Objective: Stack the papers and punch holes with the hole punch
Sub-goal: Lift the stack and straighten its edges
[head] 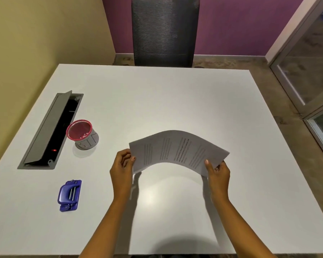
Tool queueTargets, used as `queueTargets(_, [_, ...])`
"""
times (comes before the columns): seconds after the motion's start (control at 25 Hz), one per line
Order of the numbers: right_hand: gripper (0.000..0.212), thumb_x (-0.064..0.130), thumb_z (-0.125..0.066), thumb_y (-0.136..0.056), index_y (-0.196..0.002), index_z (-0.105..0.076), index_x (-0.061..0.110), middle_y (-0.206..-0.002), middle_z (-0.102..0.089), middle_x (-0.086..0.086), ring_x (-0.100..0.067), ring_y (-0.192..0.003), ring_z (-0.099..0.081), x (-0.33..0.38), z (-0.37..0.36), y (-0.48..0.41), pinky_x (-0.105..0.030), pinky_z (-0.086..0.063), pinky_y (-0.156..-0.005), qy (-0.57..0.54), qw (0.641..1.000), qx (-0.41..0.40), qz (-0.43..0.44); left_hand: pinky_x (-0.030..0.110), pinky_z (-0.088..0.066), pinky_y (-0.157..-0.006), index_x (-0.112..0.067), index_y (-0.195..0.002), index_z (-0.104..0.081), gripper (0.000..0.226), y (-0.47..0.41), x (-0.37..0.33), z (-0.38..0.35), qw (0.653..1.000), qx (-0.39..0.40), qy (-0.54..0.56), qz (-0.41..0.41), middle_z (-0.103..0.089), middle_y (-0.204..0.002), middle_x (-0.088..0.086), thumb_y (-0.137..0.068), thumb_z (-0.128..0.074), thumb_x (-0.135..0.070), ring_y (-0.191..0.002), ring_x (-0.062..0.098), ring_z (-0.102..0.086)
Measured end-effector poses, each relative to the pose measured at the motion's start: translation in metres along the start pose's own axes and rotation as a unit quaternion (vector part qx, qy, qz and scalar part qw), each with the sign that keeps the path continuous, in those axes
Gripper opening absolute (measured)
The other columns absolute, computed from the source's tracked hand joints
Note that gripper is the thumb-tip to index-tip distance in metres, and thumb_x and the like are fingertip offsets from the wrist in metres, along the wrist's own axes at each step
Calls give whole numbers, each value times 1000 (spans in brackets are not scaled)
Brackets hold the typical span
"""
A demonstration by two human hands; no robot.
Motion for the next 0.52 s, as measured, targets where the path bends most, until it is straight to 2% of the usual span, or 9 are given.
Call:
queueTargets(0.2, [24, 14, -62, -92, -115, -60, 16, -102, -68, 8, -8, -96, -64, 0, 1, -1, -11, -53, -70, -13, 1000, -18, 7, 6, -46, -73, -46, -89, -59, 36, 2, -5, -4, 1000, -18, -4, -23, -66, -91, -22, -93, -56, -11, -87, -6, -60])
queueTargets(0.36, [28, 12, -59, -93, -120, -58, 18, -107, -67, 5, -6, -99, -63, -1, 3, 0, -18, -52, -81, -6, 1000, 1, 15, 6, -46, -71, -40, -90, -60, 28, 1, -3, -5, 1000, 8, -8, -16, -66, -91, -13, -92, -59, -12, -84, 0, -60])
queueTargets(0.52, [26, 11, -58, -94, -116, -59, 24, -105, -67, 8, -6, -97, -64, -1, 2, -1, -13, -53, -73, -9, 1000, -5, 19, 6, -48, -66, -42, -89, -62, 28, 1, -1, -10, 999, 31, -4, 17, -69, -86, -22, -92, -60, -15, -82, -6, -63])
Point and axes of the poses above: each hand's wrist, its own y-axis away from the middle knuckle, its own z-axis out of the back of the hand, x = y × z, the point moved 2 cm from there along -y, towards the middle knuckle
